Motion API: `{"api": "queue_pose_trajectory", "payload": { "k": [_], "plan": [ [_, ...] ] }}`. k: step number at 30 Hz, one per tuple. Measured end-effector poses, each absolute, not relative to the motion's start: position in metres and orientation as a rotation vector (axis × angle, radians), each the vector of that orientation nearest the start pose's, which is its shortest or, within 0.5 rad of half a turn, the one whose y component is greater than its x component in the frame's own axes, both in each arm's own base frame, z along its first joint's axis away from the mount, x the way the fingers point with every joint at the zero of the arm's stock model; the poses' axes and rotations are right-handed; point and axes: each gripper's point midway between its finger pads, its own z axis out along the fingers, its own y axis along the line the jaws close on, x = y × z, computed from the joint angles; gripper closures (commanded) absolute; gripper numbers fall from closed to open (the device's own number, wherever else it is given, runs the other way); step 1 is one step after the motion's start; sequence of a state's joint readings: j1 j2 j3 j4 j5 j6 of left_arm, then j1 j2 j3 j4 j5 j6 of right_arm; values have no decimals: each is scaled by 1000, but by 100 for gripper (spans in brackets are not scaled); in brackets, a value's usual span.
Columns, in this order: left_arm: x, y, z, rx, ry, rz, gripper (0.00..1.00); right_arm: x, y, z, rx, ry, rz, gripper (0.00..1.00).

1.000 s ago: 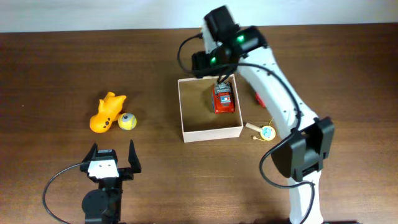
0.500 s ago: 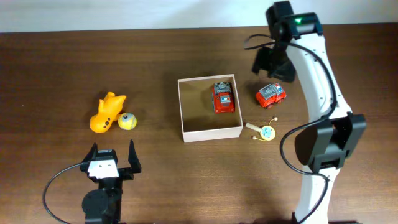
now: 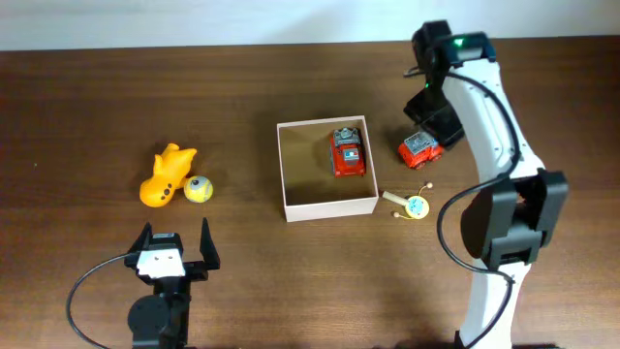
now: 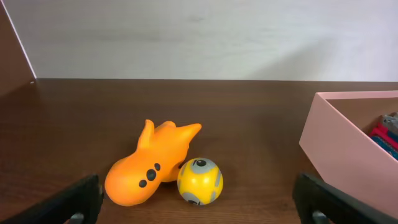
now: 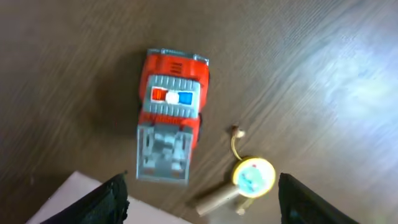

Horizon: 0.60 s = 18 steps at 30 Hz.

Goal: Pack container
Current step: 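Raise the right gripper and move it to the back red truck, then lower the right gripper and grasp the back red fire truck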

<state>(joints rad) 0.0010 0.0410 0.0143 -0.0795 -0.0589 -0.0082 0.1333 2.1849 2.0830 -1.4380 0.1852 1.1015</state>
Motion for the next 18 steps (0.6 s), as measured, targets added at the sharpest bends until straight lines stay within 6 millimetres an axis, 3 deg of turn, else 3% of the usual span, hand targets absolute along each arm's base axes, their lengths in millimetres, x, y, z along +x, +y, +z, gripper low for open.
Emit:
{"api": "queue_pose_trajectory", "payload": {
  "k": [5, 13, 18],
  "plan": [
    [247, 10, 152, -52, 1676, 44, 1, 433, 31, 95, 1493, 2611, -167, 28],
    [247, 10, 152, -52, 1676, 44, 1, 452, 35, 85, 1503, 2537, -83, 23],
    [247, 10, 152, -52, 1676, 44, 1, 450, 34, 77, 1510, 2541, -92, 20]
  ]
}}
